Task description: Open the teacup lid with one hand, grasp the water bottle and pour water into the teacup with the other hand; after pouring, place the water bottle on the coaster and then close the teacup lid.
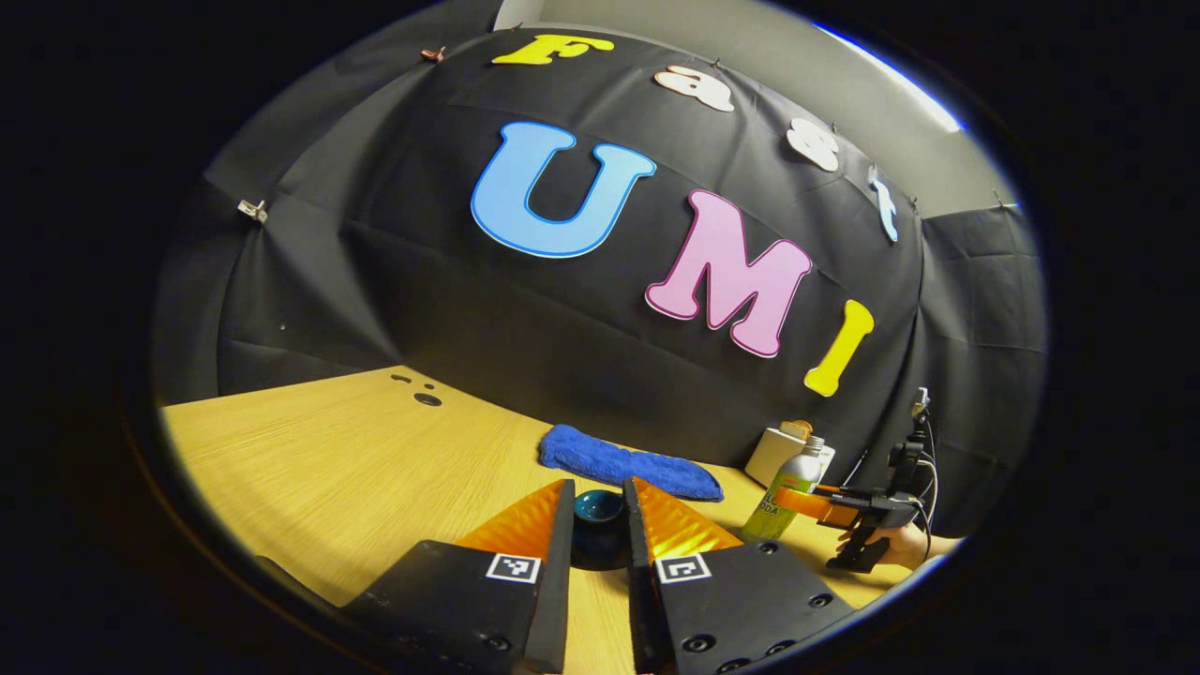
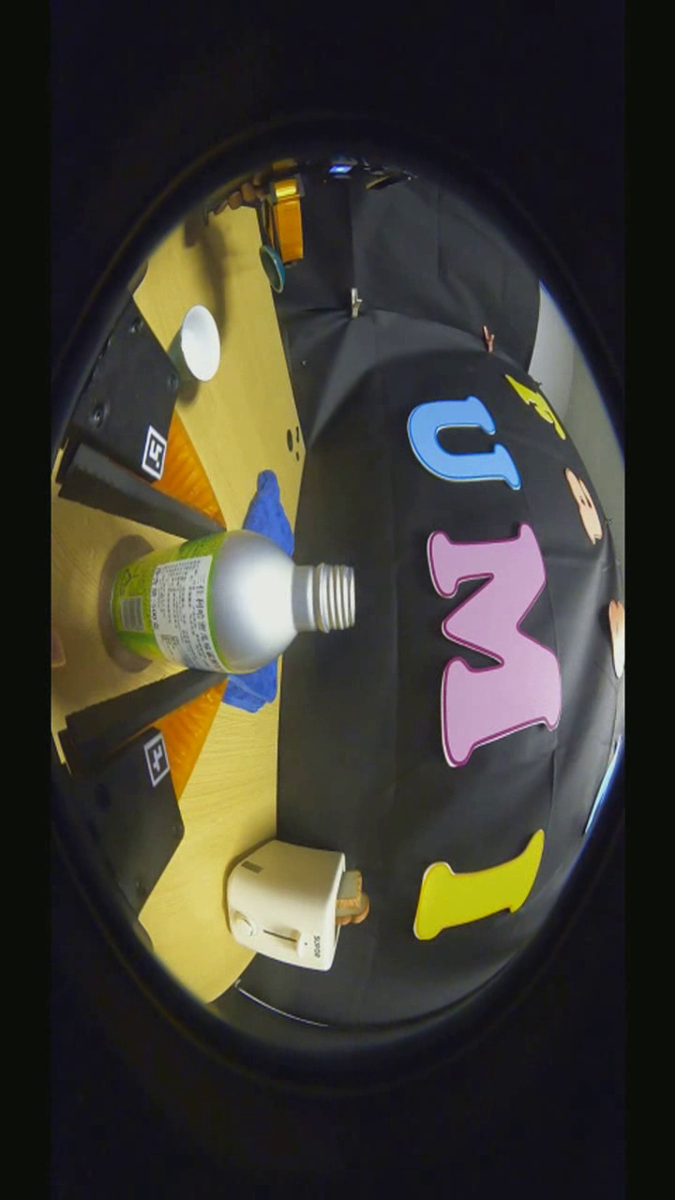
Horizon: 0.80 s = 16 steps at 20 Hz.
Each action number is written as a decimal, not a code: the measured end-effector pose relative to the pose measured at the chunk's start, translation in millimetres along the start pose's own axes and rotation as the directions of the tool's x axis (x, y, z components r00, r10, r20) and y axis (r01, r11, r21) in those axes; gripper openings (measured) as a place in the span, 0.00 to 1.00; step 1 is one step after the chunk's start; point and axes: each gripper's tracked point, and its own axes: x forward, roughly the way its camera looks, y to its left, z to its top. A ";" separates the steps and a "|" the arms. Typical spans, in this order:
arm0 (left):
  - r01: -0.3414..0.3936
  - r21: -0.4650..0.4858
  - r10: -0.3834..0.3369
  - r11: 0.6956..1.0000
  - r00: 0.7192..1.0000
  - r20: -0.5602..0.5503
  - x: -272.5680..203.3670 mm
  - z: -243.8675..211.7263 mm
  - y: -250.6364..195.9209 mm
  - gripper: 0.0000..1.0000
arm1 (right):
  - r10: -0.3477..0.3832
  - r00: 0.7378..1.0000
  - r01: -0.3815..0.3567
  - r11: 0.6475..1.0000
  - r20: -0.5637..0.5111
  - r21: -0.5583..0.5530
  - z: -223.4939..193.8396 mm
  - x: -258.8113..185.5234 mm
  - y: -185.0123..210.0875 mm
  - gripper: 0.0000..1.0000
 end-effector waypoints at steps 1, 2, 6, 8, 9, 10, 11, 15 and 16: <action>0.001 0.003 -0.001 1.000 1.000 0.001 -0.5 0.5 -1.5 0.30 | 0.000 1.000 0.000 1.000 -0.001 -0.005 -0.7 0.7 0.0 0.84; 0.004 0.006 -0.004 1.000 1.000 0.002 0.2 0.6 -4.3 0.30 | 0.001 1.000 -0.001 1.000 0.001 -0.010 -1.3 -0.9 0.0 0.89; 0.027 0.033 -0.027 0.999 1.000 0.004 1.3 -1.4 -21.8 0.30 | 0.008 1.000 -0.008 1.000 0.007 -0.007 -1.6 -12.5 -2.2 0.93; 0.043 0.054 -0.043 0.998 0.999 -0.005 3.4 -7.0 -34.4 0.30 | 0.009 1.000 -0.009 1.000 0.003 -0.002 -7.5 -24.5 -5.5 0.89; 0.055 0.060 -0.054 0.997 0.998 -0.013 5.0 -10.5 -40.5 0.30 | 0.011 1.000 -0.011 1.000 -0.001 0.000 -11.6 -31.1 -6.1 0.89; 0.067 0.066 -0.065 0.996 0.998 -0.023 7.5 -16.1 -47.3 0.30 | 0.012 1.000 -0.012 1.000 -0.008 0.001 -16.9 -37.9 -7.3 0.93; 0.074 0.072 -0.072 0.995 0.997 -0.036 9.3 -21.3 -52.5 0.30 | 0.012 1.000 -0.012 1.000 -0.013 0.005 -22.0 -44.9 -9.6 0.93; 0.079 0.126 -0.069 0.989 0.994 -0.079 20.8 -43.7 -65.6 0.30 | 0.011 0.999 -0.011 1.000 0.038 0.007 -16.6 -70.2 -13.2 0.89; 0.078 0.140 -0.066 0.987 0.994 -0.088 23.7 -49.3 -67.4 0.30 | 0.010 0.998 -0.010 1.000 0.063 0.002 -13.4 -76.2 -12.2 0.94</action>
